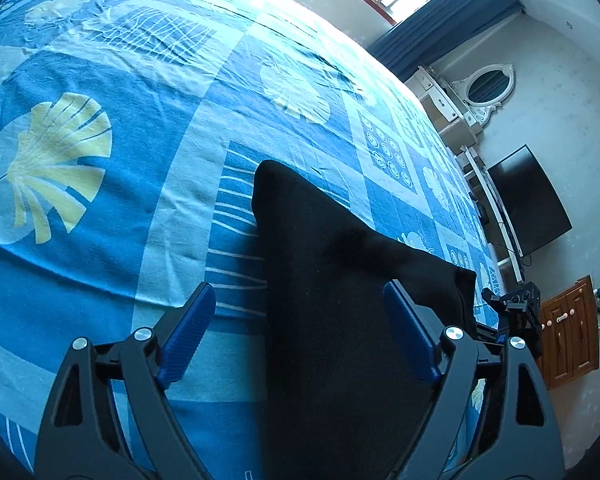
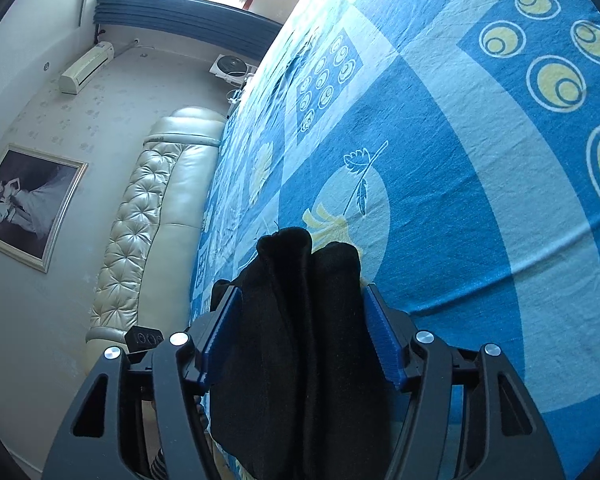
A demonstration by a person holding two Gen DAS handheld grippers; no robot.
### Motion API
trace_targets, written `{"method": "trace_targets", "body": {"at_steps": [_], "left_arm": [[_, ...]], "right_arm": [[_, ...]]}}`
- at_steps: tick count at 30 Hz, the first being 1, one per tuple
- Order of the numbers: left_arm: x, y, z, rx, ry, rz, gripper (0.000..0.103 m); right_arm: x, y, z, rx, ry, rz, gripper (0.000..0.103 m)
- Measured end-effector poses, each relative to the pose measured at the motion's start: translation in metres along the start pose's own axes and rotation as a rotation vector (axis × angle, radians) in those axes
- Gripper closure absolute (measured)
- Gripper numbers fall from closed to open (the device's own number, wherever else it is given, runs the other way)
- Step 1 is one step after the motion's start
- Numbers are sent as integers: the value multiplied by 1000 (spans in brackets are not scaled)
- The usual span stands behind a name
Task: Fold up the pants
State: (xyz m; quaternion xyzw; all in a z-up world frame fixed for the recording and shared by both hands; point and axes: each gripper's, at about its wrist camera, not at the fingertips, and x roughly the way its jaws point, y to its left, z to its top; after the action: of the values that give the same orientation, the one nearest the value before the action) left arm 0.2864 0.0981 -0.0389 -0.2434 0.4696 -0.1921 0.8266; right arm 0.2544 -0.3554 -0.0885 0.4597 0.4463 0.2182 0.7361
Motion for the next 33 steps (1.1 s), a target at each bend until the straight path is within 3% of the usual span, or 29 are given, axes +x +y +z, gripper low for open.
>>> {"method": "trace_targets", "body": {"at_steps": [2,9,14,17,23,33], "left_arm": [[-14,1,-14,-12,13,-29,11],[-42,3,-74,-98,63,-155,7],[-37,6,-102,-147,83,-172,7],[-27,9,-109,-188,106,-192,7],[-22,4,-107,-154,83,-176,7],[-12,6,-101,-164,79,-228,7]], "right_arm": [[-14,0,-11,8,-1,10,39],[-47,7,-62,-24,19,-17,34],[-47,2,-87,-15,36,-66,28],[-40,-4,-94,27,56,-59,21],[-26,-5,-90,33,52,-74,21],[5,0,-79,19,84,-32,17]]}}
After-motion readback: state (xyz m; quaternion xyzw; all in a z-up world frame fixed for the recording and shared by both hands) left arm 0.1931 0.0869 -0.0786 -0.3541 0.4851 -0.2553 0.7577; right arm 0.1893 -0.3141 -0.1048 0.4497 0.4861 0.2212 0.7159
